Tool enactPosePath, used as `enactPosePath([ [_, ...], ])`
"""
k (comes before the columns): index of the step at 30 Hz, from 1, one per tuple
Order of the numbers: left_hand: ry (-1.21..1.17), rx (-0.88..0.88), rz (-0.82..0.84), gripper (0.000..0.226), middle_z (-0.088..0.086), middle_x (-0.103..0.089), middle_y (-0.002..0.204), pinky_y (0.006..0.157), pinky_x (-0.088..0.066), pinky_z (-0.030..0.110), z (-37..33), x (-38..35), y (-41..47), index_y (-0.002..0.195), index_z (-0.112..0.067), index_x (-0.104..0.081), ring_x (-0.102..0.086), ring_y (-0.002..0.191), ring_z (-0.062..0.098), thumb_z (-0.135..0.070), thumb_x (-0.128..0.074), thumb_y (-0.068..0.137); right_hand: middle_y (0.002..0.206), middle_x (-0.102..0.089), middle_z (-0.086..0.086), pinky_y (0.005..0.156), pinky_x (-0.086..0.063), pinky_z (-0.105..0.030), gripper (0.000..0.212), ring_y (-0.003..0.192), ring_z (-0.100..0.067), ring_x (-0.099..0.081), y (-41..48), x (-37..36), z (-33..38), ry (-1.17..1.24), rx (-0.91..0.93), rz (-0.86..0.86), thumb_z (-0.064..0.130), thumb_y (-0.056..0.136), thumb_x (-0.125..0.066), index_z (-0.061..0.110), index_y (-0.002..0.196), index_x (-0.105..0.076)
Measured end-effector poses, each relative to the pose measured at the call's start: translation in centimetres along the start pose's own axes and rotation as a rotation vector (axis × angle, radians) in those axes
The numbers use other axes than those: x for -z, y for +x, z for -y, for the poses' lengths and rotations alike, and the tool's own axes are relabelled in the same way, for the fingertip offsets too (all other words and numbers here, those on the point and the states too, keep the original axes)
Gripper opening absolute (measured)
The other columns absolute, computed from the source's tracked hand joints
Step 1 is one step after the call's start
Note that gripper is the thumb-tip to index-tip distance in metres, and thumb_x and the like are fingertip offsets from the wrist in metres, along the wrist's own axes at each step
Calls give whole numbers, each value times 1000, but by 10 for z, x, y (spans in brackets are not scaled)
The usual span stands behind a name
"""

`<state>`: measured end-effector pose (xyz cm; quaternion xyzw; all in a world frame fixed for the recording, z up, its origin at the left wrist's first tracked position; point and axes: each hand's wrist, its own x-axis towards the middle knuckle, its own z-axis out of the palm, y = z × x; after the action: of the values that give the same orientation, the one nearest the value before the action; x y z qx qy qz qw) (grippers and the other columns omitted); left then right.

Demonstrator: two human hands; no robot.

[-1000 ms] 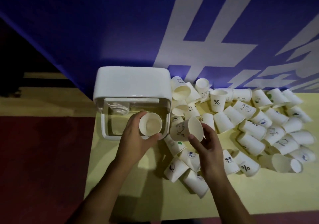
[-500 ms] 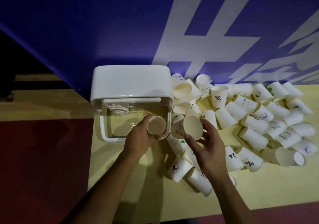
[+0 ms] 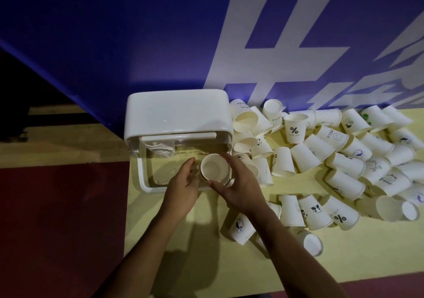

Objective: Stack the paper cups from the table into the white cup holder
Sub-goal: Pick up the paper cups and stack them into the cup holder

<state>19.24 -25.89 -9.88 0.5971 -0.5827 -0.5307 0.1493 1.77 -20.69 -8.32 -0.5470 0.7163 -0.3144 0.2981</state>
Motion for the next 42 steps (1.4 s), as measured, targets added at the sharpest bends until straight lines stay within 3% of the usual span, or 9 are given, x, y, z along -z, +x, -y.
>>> enactPosePath([
  [3, 38, -48, -31, 42, -13, -59, 135, 91, -44, 15, -9, -5, 1, 150, -27, -48, -56, 115, 2, -30, -45, 109, 134, -63, 4, 96, -49, -44, 76, 119, -21, -54, 6, -8, -9, -174, 37, 45, 47, 78, -82, 21, 144, -53],
  [7, 87, -72, -45, 40, -10, -68, 131, 101, -53, 35, -3, -14, 4, 144, -33, -54, -65, 116, 9, -22, -50, 106, 156, -41, 18, 96, -36, -42, 80, 125, -24, -37, 14, -6, -8, -377, 4, 184, 49, 87, -72, 38, 156, -34],
  [13, 95, -76, -77, 43, -14, -69, 127, 99, -56, 35, -4, -17, 0, 142, -36, -56, -66, 114, 6, -18, -56, 103, 160, -33, 19, 99, -29, -40, 81, 128, -24, -35, 24, -1, -7, -428, -32, 302, 44, 92, -69, 43, 159, -24],
  [16, 118, -86, -83, 44, -11, -70, 125, 96, -56, 35, -7, -17, -2, 144, -33, -54, -67, 113, 11, -20, -58, 102, 159, -36, 17, 100, -31, -42, 85, 127, -24, -36, 18, 4, -5, -399, -8, 270, 54, 88, -69, 41, 159, -23],
  [22, 165, -261, -257, 41, 1, -65, 132, 89, -50, 29, -45, -28, -33, 140, -17, -57, -63, 108, 16, -21, -62, 99, 132, -65, 8, 95, -47, -38, 50, 115, -16, -52, -32, 49, -21, -214, -46, -27, 42, 91, -66, 28, 138, -59],
  [27, 204, -472, -60, 39, -5, -65, 130, 88, -54, 31, -104, -94, -38, 135, -23, -58, -61, 116, 14, -31, -62, 97, 119, -67, 13, 81, -45, -17, 36, 99, -7, -59, -72, 124, -69, -115, -309, -200, 31, 93, -71, 27, 129, -65],
  [32, 370, -536, 63, 48, -3, -57, 140, 88, -45, 26, -163, -175, -13, 141, -25, -52, -57, 124, 19, -37, -64, 97, 105, -68, 16, 70, -39, -2, 28, 88, 2, -59, -82, 192, -118, -117, -381, -231, 27, 95, -69, 22, 122, -70],
  [38, 721, -609, 183, 64, -4, -38, 160, 108, -44, 35, -224, -289, 36, 153, -28, -38, -41, 143, 19, -46, -62, 96, 103, -69, 16, 71, -44, -10, 22, 85, -2, -62, -83, 261, -181, -92, -355, -189, 27, 95, -69, 24, 116, -73],
  [42, 927, -641, 196, 69, -2, -45, 154, 110, -44, 39, -253, -353, 79, 149, -28, -41, -46, 139, 22, -37, -74, 89, 103, -70, 13, 71, -52, -19, 23, 85, -4, -63, -81, 301, -221, -91, -323, -187, 24, 95, -69, 23, 118, -72],
])
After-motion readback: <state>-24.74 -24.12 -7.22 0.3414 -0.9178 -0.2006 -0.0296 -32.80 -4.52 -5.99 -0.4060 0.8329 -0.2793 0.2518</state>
